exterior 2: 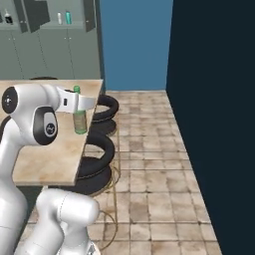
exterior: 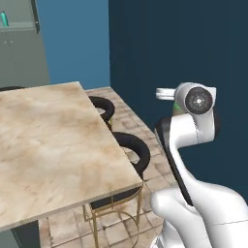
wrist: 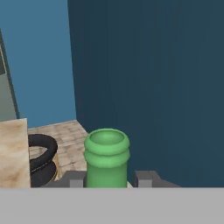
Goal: Sort all alcoholic drinks to one cabinet, and non-alcoholic drinks to the other.
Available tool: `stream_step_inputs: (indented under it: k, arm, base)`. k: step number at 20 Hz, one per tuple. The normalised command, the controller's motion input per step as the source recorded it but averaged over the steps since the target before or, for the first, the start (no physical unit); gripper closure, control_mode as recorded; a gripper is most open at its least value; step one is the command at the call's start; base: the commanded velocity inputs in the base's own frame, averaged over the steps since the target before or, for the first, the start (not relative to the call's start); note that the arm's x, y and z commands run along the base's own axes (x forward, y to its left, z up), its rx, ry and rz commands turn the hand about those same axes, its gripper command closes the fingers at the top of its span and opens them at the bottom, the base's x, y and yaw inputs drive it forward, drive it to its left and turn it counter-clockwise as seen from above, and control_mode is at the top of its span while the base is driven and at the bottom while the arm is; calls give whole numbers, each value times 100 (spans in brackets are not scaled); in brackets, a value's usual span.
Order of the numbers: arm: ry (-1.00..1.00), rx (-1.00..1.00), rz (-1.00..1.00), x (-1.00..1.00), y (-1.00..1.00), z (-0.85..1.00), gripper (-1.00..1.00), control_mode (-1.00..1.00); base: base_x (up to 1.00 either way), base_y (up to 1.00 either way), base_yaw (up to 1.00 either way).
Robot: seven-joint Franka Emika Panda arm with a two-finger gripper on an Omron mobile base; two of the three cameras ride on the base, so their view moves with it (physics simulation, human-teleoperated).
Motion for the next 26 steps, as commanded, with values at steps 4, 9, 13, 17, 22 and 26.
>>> stream_step_inputs:
  k: [4, 9, 13, 17, 22, 26]
  arm:
    - [0, 0, 0, 0, 0, 0, 100, 100]
    - [0, 0, 0, 0, 0, 0, 100, 100]
    - [0, 0, 0, 0, 0, 0, 100, 100]
    - [0, 0, 0, 0, 0, 0, 100, 100]
    - [0, 0, 0, 0, 0, 0, 100, 100]
    - [0, 0, 0, 0, 0, 0, 100, 100]
  base:
    - [0, -83, 18]
    - [0, -74, 27]
    - [0, -66, 33]
    - [0, -60, 37]
    - [1, -59, 39]
    - [10, -79, 36]
